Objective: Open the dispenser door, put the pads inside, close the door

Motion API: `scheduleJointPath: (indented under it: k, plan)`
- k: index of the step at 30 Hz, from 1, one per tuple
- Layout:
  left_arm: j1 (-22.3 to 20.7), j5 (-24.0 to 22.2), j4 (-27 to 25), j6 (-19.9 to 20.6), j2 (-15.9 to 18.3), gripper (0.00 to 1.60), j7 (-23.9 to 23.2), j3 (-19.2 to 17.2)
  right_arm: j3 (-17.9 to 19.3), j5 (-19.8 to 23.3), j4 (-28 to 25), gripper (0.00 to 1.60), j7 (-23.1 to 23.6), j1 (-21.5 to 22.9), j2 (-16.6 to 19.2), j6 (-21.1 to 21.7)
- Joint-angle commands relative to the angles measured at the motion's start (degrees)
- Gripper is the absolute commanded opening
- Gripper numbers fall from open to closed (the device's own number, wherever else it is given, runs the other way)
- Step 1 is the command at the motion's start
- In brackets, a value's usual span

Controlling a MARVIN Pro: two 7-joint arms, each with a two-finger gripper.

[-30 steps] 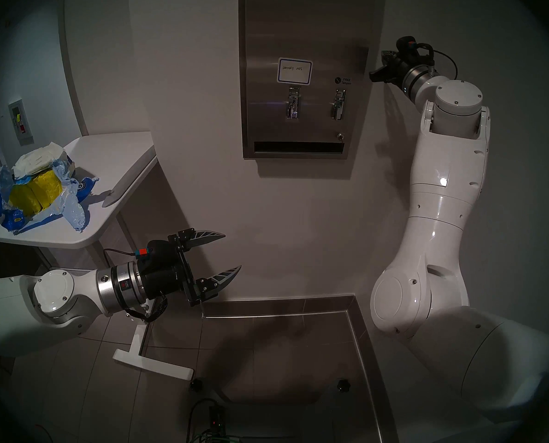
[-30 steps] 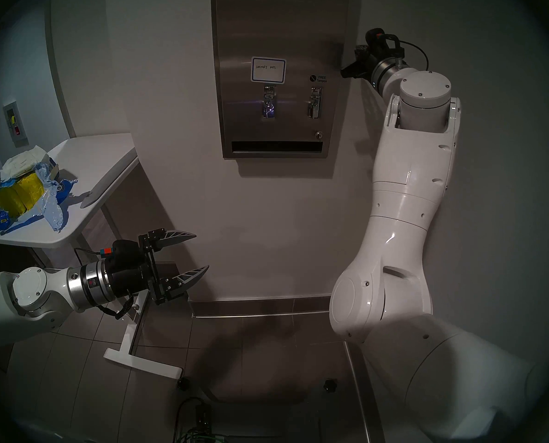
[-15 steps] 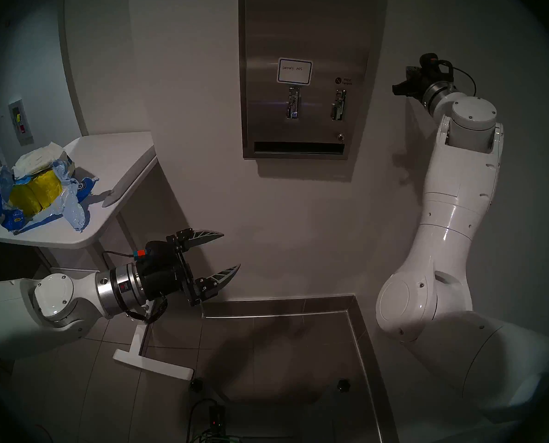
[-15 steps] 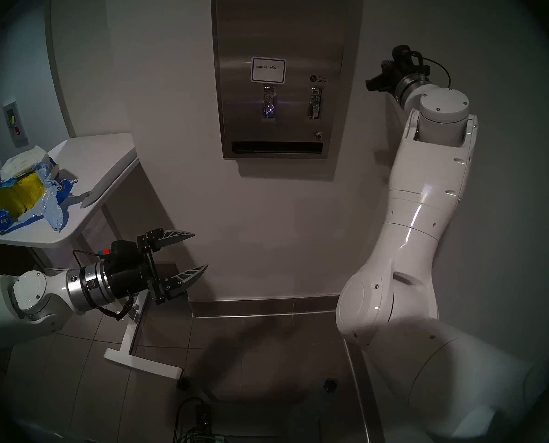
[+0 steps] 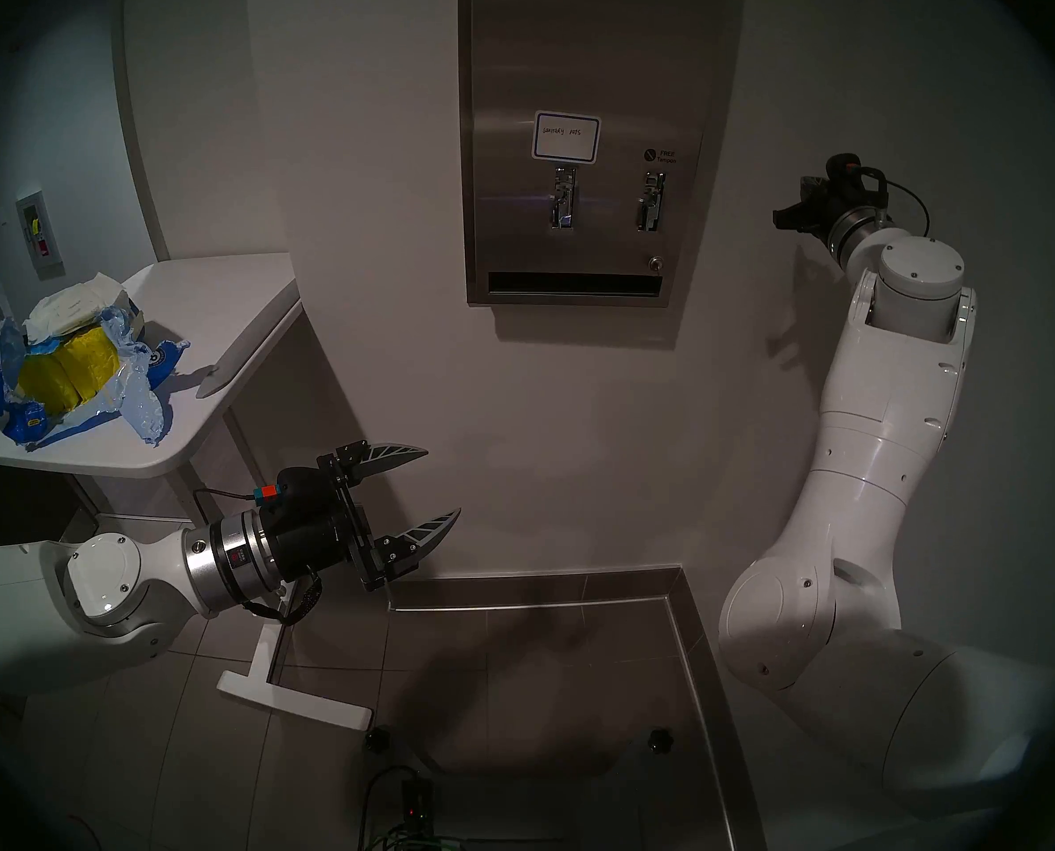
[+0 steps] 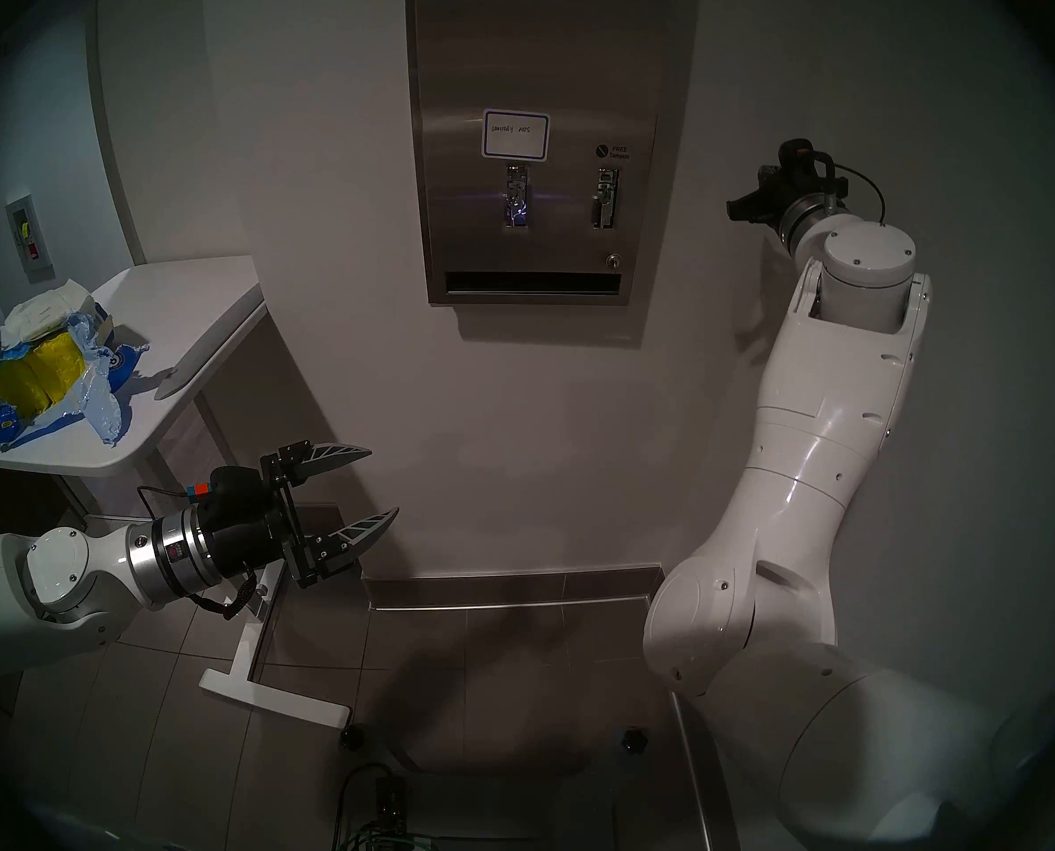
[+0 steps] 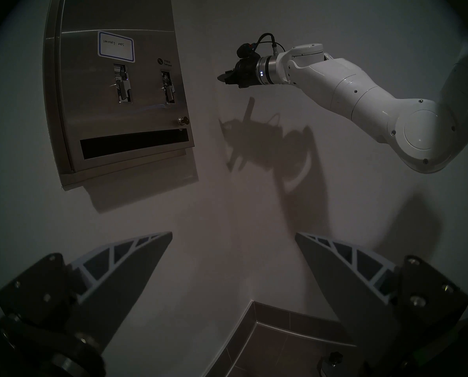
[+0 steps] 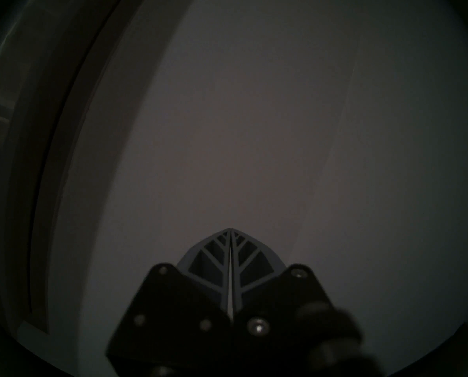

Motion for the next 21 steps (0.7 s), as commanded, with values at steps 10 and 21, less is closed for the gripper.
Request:
scheduleJointPath:
  k: [10,21]
  plan:
    - [1.4,1.0,-0.8,-2.8,0.1,1.6,1.6,-2.0,0.6,1.3,-7.0,0.0,1.8,-4.8,-2.6,-0.1]
    - [2.7,1.9,-0.9,-3.9,0.1,1.6,2.8,-2.6,1.2,2.2,-10.8,0.0,3.9,-8.0,-4.0,-0.3]
